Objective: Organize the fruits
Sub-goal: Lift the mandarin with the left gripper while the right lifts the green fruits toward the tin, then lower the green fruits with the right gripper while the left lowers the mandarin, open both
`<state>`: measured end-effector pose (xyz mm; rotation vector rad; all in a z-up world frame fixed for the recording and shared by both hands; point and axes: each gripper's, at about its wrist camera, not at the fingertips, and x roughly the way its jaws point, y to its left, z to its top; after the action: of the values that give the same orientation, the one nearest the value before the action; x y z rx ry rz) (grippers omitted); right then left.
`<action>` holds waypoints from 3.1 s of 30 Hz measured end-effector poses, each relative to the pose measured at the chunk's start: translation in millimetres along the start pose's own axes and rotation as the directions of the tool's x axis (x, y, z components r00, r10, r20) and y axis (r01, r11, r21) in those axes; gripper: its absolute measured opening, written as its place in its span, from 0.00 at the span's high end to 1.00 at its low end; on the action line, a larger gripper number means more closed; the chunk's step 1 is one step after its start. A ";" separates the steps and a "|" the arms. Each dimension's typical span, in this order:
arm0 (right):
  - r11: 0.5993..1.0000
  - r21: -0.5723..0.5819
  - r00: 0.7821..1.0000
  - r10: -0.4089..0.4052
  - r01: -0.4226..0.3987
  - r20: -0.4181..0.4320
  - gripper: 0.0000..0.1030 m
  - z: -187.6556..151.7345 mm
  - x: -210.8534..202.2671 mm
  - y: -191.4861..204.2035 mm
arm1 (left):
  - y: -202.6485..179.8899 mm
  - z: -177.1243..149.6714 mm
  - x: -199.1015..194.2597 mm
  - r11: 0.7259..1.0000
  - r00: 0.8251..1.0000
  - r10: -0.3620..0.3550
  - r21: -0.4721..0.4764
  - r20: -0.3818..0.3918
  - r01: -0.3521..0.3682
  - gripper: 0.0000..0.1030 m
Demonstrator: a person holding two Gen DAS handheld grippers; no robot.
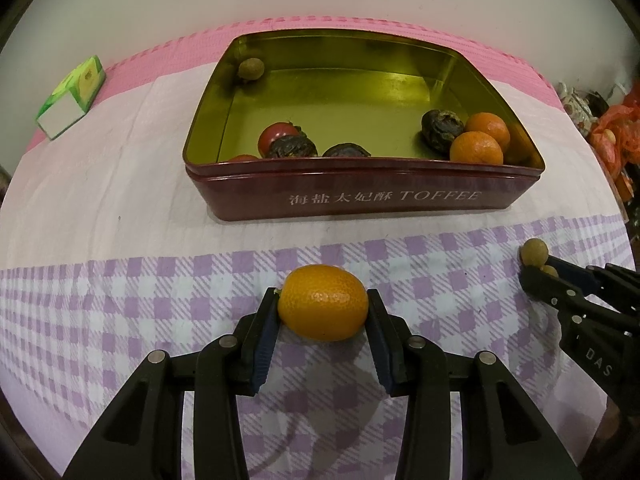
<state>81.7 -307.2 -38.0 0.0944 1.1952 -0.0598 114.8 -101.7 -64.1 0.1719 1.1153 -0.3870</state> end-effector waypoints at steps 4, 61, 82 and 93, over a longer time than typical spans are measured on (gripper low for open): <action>1.000 0.008 1.000 0.011 -0.011 -0.008 0.77 -1.4 -1.1 -0.4 | 1.2 -0.5 -3.5 1.000 1.000 0.000 0.002 0.008 0.000 0.59; 0.996 -0.041 0.991 0.086 -0.082 0.103 0.77 71.7 -41.4 22.9 | 31.8 64.2 -37.2 0.997 0.996 0.010 -0.071 0.084 -0.004 0.59; 0.993 -0.082 0.993 0.093 -0.087 0.078 0.77 94.2 -13.8 33.2 | 27.8 80.4 -10.6 0.998 0.998 0.023 -0.053 0.054 -0.020 0.59; 0.993 -0.086 0.993 0.092 -0.085 0.072 0.77 98.1 -6.1 36.0 | 27.6 81.7 -7.8 0.999 0.998 0.025 -0.050 0.057 -0.022 0.59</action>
<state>173.8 -281.7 4.8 0.0714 1.1148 0.0636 191.1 -101.1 -23.1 0.1296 1.0636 -0.3411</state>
